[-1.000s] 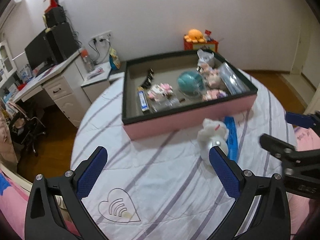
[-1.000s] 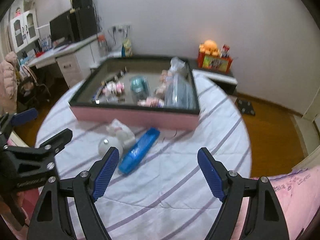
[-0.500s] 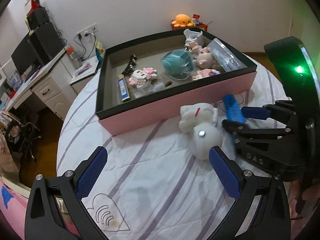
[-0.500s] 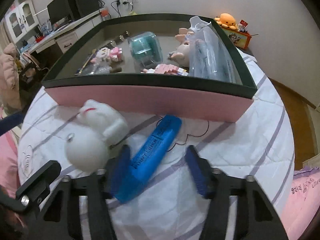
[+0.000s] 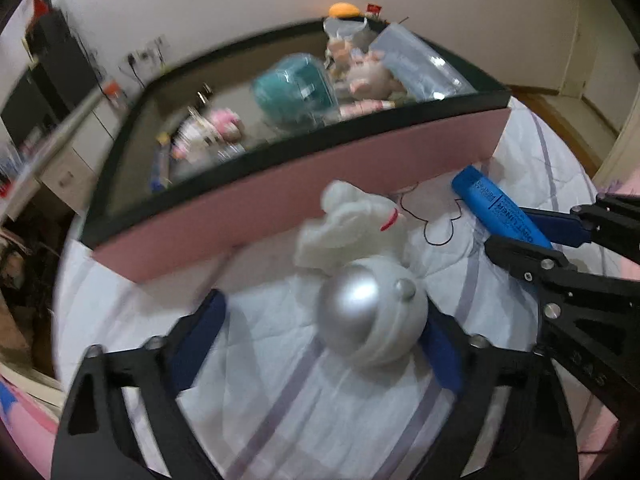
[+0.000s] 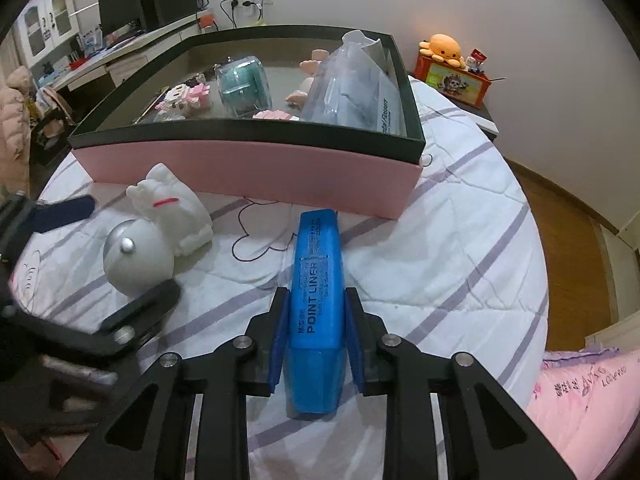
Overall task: Organize rigid objects
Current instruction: 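Grasp the white rabbit lamp with the left tool while the right tool grasps the blue highlighter, then lift the lamp with the left tool while the right tool carries the highlighter over the box, then open the left tool to drop the lamp while the right tool releases the highlighter inside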
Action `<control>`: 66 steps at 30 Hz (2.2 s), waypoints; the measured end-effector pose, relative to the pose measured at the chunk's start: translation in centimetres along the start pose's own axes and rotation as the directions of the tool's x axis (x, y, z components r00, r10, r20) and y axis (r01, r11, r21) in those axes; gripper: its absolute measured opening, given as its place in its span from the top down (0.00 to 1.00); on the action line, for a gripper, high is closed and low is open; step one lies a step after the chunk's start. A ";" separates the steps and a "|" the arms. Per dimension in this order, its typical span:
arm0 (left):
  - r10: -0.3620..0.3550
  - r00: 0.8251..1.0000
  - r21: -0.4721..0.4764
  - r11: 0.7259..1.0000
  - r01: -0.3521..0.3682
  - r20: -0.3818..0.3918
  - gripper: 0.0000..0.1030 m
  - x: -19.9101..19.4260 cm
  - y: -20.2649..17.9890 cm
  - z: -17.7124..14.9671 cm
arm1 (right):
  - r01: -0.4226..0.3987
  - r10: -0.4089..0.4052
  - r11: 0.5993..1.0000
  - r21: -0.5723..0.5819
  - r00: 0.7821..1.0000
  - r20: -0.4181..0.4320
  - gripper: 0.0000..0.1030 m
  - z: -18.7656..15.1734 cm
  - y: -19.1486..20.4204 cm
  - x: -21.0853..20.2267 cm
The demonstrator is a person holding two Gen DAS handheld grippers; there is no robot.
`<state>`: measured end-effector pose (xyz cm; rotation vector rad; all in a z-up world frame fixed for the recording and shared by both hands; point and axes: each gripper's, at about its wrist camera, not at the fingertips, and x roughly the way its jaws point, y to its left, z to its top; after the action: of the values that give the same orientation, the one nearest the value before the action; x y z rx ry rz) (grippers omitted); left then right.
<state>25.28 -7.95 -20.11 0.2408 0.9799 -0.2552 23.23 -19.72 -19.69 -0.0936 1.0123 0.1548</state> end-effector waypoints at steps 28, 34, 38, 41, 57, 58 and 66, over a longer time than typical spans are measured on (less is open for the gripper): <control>0.130 0.935 -0.150 0.985 -0.084 0.331 0.56 -15.8 3.8 -1.0 | -0.085 0.051 0.993 0.084 0.935 0.351 0.74 0.6 1.4 -14.7; 0.191 0.878 -0.188 0.975 -0.119 0.439 0.56 -20.9 4.6 -1.7 | -0.071 0.042 0.997 0.044 0.880 0.474 0.74 -0.3 3.1 -20.1; 0.214 0.833 -0.205 0.971 -0.123 0.511 0.56 -23.7 5.3 -2.5 | -0.054 0.026 0.998 0.035 0.835 0.550 0.74 -1.1 4.1 -22.9; 0.216 0.818 -0.207 0.971 -0.122 0.534 0.56 -24.6 5.6 -2.5 | -0.056 0.034 0.998 0.020 0.810 0.585 0.74 -1.2 4.7 -24.1; 0.227 0.873 -0.221 0.965 -0.141 0.432 0.56 -17.8 8.1 5.3 | -0.103 0.080 0.994 0.021 0.873 0.482 0.74 6.0 4.1 -16.9; 0.224 0.879 -0.221 0.965 -0.141 0.421 0.56 -17.1 8.2 5.8 | -0.104 0.083 0.994 0.021 0.880 0.468 0.74 6.6 3.9 -16.1; 0.156 0.960 -0.211 0.972 -0.107 0.232 0.56 -7.4 9.8 11.1 | -0.097 0.090 0.995 0.007 0.944 0.316 0.74 12.0 2.9 -8.1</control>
<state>33.15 -1.45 -7.08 0.0893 0.7316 -0.0617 28.56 -15.72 -6.46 0.0011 0.6981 0.2375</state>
